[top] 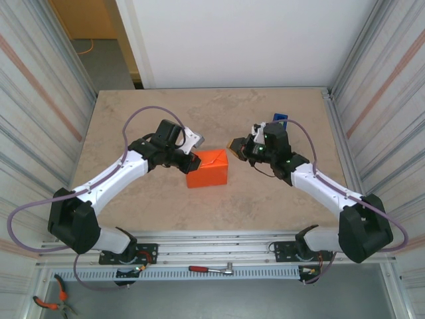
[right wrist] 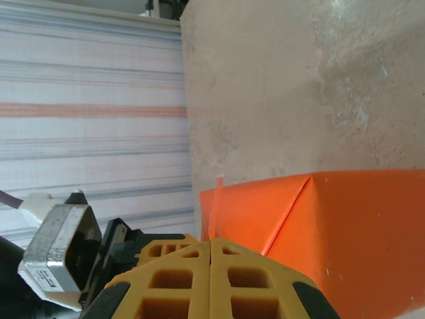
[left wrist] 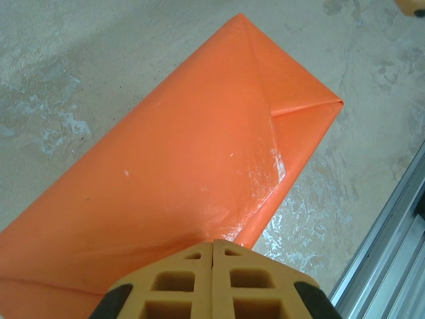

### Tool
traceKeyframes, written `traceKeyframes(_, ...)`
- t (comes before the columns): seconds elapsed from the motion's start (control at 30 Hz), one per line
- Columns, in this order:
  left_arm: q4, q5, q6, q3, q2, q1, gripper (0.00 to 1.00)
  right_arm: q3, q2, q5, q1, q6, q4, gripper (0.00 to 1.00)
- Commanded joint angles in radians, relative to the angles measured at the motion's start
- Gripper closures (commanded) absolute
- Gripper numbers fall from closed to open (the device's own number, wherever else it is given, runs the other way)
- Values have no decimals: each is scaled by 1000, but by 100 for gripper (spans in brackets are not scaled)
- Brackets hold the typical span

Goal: Wrap the gift box in paper
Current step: Stick the wrapping paper to the gift box.

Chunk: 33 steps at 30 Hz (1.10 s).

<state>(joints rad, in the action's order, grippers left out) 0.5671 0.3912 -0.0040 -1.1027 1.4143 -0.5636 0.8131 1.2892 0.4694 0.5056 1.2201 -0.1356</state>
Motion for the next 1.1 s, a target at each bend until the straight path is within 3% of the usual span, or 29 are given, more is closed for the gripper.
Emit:
traceKeyframes(0.0,144,-84,5,77,71,-18,100,44,-34,-57,27,16,27,100)
traceKeyframes(0.77,143,-88,4,77,73,-28,100,61,28,-208,229,62,-6,100)
traceKeyframes(1.07,146,-89,5,77,72,-29,100,64,71,-235,249,90,-51,100)
